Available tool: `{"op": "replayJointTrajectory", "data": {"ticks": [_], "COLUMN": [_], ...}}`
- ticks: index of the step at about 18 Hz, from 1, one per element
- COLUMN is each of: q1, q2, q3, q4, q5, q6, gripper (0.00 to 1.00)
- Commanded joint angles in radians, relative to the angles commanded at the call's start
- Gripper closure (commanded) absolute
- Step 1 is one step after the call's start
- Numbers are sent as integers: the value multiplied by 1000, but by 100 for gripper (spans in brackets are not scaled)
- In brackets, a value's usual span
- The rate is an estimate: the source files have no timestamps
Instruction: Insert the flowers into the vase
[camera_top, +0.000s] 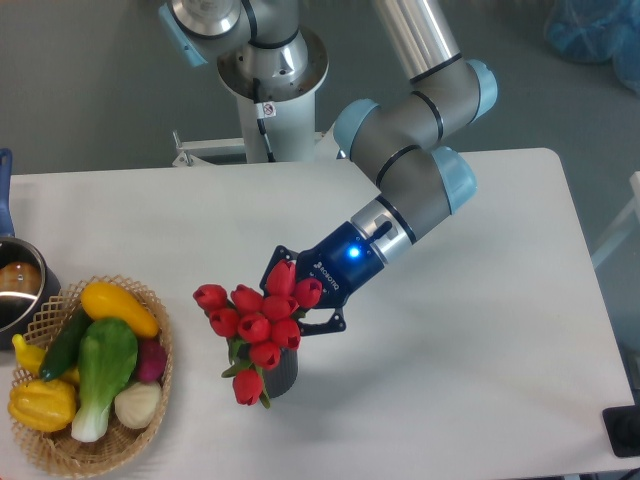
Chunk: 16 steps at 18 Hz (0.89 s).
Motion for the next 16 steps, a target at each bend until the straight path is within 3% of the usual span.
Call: {"op": "replayJointTrajectory", "data": {"ticks": [3, 7, 16], "q1": [6, 35, 103], "q2": [2, 6, 74], "q3": [-6, -9, -5], "q4": [-2, 0, 2], "q5": [12, 28, 203], "q6": [2, 5, 8], "gripper": [0, 0, 0]}}
